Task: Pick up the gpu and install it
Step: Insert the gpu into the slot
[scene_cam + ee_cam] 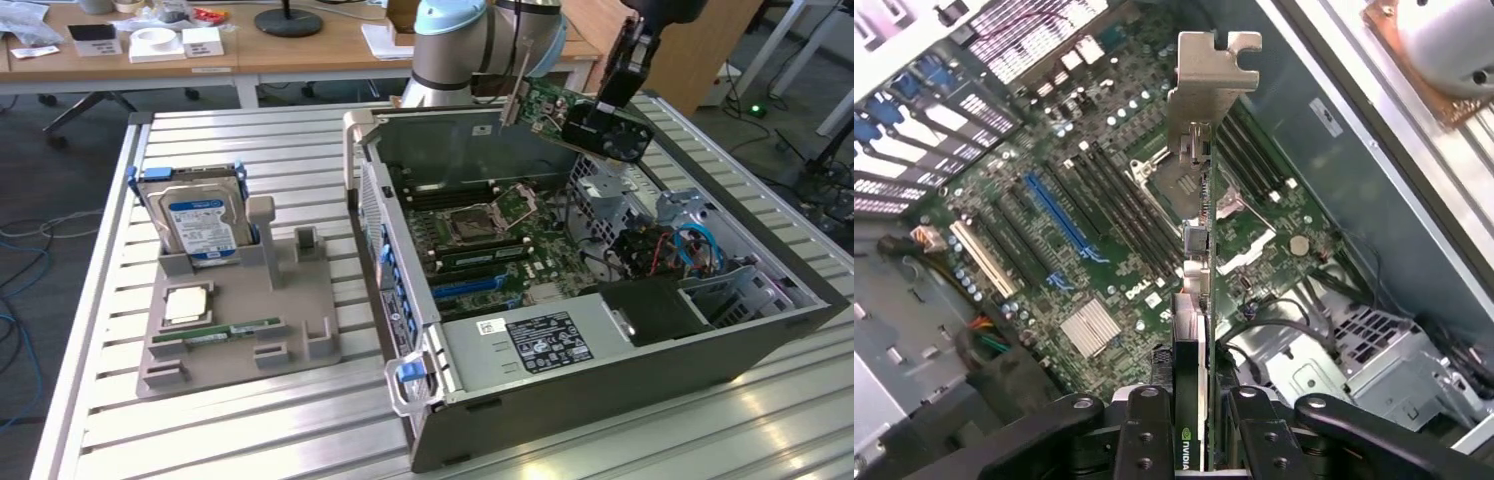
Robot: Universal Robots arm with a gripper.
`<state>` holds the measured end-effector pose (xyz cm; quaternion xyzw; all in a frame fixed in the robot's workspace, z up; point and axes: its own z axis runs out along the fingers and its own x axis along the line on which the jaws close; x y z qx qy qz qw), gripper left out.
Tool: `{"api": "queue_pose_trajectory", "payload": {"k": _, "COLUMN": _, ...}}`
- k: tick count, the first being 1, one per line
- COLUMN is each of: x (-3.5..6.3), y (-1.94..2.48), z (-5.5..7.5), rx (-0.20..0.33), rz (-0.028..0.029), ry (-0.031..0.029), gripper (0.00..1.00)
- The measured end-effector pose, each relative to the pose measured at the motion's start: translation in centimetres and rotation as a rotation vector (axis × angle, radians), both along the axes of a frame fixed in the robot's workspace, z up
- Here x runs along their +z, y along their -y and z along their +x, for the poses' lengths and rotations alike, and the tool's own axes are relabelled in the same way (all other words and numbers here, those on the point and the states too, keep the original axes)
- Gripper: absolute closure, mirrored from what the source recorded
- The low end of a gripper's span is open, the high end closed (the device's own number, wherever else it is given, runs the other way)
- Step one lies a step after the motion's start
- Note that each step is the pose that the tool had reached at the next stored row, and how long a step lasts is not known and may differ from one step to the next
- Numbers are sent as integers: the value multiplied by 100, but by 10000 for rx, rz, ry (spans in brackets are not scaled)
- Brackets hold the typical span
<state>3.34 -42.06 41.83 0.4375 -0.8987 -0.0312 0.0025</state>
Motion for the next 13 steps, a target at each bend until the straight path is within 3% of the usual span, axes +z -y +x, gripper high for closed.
{"api": "queue_pose_trajectory", "payload": {"k": 13, "x": 0, "y": 0, "z": 0, "rx": 2012, "rz": 0, "ry": 0, "gripper": 74}}
